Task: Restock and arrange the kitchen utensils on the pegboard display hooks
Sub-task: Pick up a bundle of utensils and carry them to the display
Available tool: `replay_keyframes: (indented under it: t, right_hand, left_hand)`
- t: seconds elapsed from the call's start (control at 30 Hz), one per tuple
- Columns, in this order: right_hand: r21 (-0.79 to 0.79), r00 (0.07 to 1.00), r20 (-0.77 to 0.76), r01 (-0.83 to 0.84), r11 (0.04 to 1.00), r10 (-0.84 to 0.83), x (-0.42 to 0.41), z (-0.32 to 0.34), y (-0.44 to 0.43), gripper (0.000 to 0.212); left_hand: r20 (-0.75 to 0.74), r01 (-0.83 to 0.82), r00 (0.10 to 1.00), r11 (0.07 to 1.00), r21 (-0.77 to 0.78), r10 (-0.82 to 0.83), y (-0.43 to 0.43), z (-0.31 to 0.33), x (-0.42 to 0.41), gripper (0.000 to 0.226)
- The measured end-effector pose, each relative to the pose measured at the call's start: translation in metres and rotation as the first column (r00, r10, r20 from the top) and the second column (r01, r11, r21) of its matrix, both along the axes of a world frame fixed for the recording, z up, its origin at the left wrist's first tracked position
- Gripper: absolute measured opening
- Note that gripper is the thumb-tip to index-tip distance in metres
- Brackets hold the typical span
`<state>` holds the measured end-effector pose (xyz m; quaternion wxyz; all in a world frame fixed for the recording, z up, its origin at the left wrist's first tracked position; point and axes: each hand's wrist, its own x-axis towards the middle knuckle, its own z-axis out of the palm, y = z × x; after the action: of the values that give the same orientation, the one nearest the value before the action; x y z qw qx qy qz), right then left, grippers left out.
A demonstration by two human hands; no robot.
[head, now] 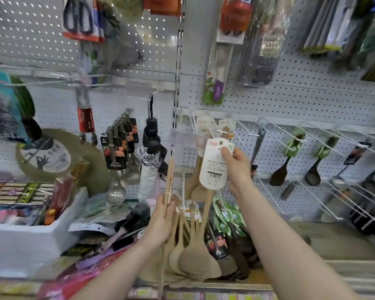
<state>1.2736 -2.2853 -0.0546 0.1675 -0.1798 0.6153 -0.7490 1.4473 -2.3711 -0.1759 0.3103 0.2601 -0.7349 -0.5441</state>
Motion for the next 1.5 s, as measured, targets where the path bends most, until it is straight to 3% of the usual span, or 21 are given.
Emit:
replay_keyframes:
  t: [0.1, 0.23, 0.37, 0.47, 0.6, 0.67, 0.8, 0.93, 1.03, 1.17, 1.27, 1.4, 1.5]
  right_hand:
    - [0.041, 0.999, -0.033, -0.011, 0.999, 0.012, -0.014, 0.003, -0.008, 0.007]
    - [0.066, 0.999, -0.037, -0.03, 0.997, 0.032, -0.028, 0.001, -0.018, 0.015]
    - [0.049, 0.999, -0.01, -0.04, 0.998, 0.041, -0.034, -0.006, -0.027, 0.012]
    - [0.025, 0.996, 0.045, -0.075, 0.997, 0.074, -0.034, -0.01, -0.028, 0.02]
    - [0.023, 0.981, 0.08, -0.179, 0.984, 0.176, -0.023, -0.022, -0.028, 0.024]
    - [-0.052, 0.964, 0.129, -0.229, 0.972, 0.234, -0.016, -0.026, -0.03, 0.026]
    - [-0.193, 0.903, 0.242, -0.313, 0.93, 0.354, -0.005, -0.023, -0.032, 0.04]
    - [-0.216, 0.83, 0.372, -0.358, 0.908, 0.416, 0.008, -0.022, -0.032, 0.041]
    - [-0.229, 0.789, 0.412, -0.395, 0.89, 0.457, 0.016, -0.015, -0.025, 0.042]
    - [-0.284, 0.829, 0.332, -0.367, 0.886, 0.45, 0.013, -0.017, -0.02, 0.047]
    - [-0.214, 0.909, 0.194, -0.329, 0.92, 0.37, 0.005, -0.021, -0.008, 0.058]
    - [-0.037, 0.925, -0.014, -0.379, 0.925, 0.379, -0.001, -0.026, 0.005, 0.034]
    - [0.017, 0.97, -0.049, -0.239, 0.971, 0.239, -0.008, -0.027, 0.005, 0.02]
  left_hand:
    - [-0.003, 0.005, 1.0, 1.0, -0.025, -0.005, -0.002, 0.0, 0.0, 0.021]
    - [-0.027, 0.028, 0.999, 1.0, -0.003, -0.029, -0.007, 0.001, -0.003, 0.023]
    - [-0.055, 0.009, 0.998, 1.0, -0.026, -0.01, -0.009, 0.002, -0.01, 0.038]
    - [-0.05, -0.024, 0.998, 1.0, 0.018, 0.025, -0.009, 0.005, -0.014, 0.046]
    - [-0.031, -0.007, 0.999, 0.998, 0.056, 0.008, -0.011, 0.005, -0.019, 0.029]
    - [-0.022, 0.037, 0.999, 0.992, 0.117, -0.035, -0.008, 0.009, -0.021, 0.017]
    - [-0.061, 0.125, 0.991, 0.976, 0.18, -0.116, -0.002, 0.008, -0.023, 0.027]
    - [-0.033, 0.201, 0.979, 0.95, 0.239, -0.199, 0.003, 0.004, -0.025, 0.038]
    - [0.031, 0.199, 0.977, 0.957, 0.211, -0.21, 0.002, -0.002, -0.029, 0.032]
    - [0.016, 0.148, 0.988, 0.96, 0.239, -0.157, 0.004, -0.007, -0.032, 0.036]
    - [-0.03, 0.127, 0.992, 0.955, 0.269, -0.124, 0.003, -0.008, -0.034, 0.045]
    - [0.023, 0.123, 0.991, 0.957, 0.261, -0.134, 0.0, -0.013, -0.045, 0.037]
    - [0.027, 0.137, 0.989, 0.957, 0.254, -0.149, 0.005, -0.012, -0.055, 0.032]
